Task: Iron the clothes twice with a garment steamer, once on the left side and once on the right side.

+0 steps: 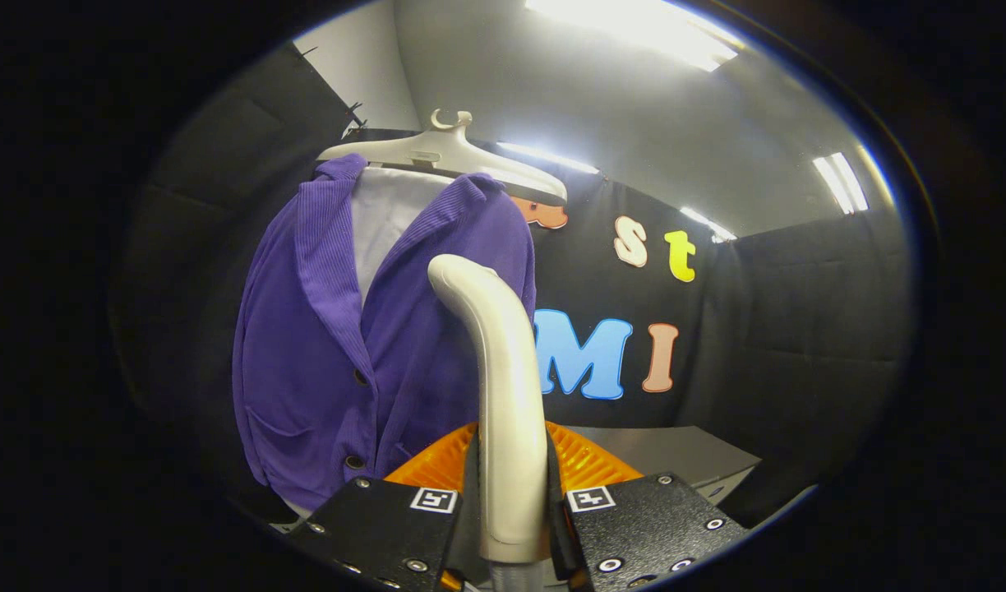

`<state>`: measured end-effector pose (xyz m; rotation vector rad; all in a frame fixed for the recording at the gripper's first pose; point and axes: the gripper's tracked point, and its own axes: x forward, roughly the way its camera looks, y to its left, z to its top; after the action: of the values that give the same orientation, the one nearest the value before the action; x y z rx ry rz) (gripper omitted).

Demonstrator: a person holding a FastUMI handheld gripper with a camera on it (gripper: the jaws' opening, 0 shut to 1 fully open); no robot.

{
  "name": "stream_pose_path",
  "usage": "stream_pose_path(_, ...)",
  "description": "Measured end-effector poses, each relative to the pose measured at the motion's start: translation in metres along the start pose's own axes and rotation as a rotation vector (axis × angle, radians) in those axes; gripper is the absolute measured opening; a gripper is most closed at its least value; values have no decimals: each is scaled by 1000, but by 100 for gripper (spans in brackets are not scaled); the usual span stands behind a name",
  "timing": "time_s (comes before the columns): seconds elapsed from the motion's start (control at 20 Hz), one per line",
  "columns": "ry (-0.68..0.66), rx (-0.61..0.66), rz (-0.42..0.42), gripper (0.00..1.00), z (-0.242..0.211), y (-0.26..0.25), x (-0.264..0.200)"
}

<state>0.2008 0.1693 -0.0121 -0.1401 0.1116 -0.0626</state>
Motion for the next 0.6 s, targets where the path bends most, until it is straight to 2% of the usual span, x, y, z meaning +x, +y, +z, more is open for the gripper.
stream_pose_path(0.6, 149, -85, 34, 34, -107, 15, -23)
